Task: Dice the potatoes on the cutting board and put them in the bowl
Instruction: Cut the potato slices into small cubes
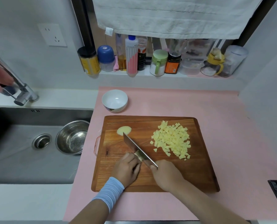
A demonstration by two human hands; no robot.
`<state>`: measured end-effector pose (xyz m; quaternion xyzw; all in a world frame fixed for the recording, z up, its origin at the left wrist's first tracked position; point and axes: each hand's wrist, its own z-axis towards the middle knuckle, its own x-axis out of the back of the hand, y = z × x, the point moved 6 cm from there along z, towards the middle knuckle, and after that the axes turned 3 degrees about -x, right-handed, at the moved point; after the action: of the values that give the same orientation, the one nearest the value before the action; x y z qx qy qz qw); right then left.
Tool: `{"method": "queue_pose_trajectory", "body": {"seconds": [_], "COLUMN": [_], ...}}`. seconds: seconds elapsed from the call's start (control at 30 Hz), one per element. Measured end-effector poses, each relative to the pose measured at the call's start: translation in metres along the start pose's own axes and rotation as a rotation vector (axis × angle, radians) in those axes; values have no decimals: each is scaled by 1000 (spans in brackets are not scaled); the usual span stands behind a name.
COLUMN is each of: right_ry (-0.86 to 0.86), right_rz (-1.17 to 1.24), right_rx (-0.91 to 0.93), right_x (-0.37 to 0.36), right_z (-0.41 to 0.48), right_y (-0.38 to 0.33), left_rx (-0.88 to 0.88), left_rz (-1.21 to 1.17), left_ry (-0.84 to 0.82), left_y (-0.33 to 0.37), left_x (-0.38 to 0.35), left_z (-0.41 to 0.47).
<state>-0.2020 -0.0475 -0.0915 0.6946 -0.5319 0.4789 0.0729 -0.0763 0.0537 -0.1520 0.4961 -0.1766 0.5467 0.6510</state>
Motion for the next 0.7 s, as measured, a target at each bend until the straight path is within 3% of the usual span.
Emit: {"method": "queue_pose_trajectory", "body": {"seconds": [0.5,0.7], "right_ry": [115,82], "right_rz": [-87,-97], "right_rx": [119,129], "right_x": [1,1], "right_z": [-7,-28], "right_y": [-16,-9], "left_rx": [30,32], "left_rz": [-13,-54], "left_ry": [7,25], "left_y": [-4,-3], "left_x": [1,3], "left_z": [-7,-6]}}
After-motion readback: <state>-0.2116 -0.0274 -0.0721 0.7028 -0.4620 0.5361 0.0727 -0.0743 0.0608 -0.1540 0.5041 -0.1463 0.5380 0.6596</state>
